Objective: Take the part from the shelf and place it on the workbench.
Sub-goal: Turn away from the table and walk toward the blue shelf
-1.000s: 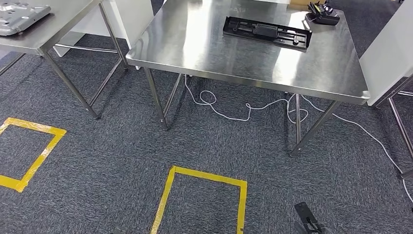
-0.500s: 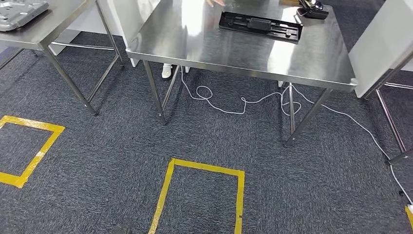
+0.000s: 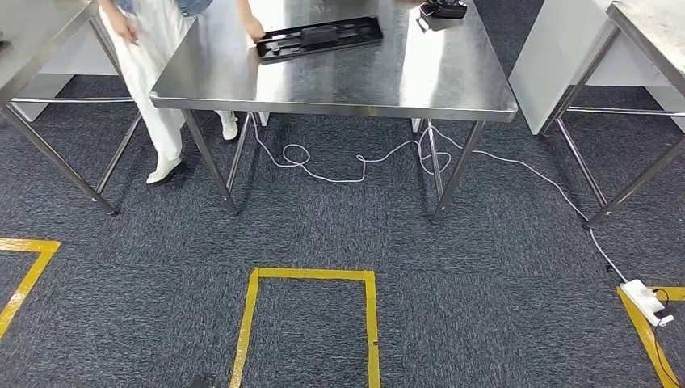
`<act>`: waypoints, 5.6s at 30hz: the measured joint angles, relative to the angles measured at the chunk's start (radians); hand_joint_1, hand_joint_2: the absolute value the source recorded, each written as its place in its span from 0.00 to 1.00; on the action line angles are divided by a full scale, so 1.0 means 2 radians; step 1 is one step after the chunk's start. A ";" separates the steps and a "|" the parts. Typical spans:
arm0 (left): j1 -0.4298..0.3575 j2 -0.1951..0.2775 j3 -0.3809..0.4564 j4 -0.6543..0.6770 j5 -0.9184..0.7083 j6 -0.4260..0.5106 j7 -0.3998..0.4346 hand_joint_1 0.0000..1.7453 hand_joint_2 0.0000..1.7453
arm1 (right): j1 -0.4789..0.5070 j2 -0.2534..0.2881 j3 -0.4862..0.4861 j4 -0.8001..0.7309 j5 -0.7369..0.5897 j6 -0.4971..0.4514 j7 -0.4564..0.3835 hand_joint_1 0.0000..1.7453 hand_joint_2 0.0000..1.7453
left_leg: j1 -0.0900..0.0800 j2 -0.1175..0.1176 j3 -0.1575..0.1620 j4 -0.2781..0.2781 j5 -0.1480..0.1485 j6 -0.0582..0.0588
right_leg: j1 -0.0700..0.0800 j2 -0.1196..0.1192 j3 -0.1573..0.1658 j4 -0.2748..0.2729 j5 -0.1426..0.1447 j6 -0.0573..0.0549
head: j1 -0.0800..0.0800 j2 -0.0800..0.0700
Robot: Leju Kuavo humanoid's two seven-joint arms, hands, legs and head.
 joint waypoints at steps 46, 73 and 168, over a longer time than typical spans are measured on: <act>0.006 -0.012 -0.008 0.001 -0.022 0.016 0.057 0.00 0.00 | 0.002 0.015 -0.040 0.005 -0.029 0.019 -0.018 0.00 1.00 | 0.000 0.087 -0.007 -0.015 0.015 -0.001 | -0.013 -0.079 0.006 0.009 -0.020 0.038 | 0.007 0.000; 0.019 -0.002 -0.009 0.004 -0.049 -0.046 0.176 0.00 0.00 | 0.004 0.029 -0.088 0.005 -0.051 0.059 -0.041 0.00 1.00 | 0.002 0.063 -0.010 -0.009 0.009 0.009 | -0.010 -0.040 -0.067 0.124 -0.047 0.026 | 0.007 0.000; 0.012 -0.004 -0.011 0.005 -0.085 -0.047 0.194 0.00 0.00 | 0.004 0.025 -0.104 0.005 -0.010 0.072 -0.036 0.00 1.00 | -0.005 0.085 -0.005 -0.015 0.015 0.004 | -0.012 -0.077 -0.002 0.015 -0.016 0.030 | 0.006 0.000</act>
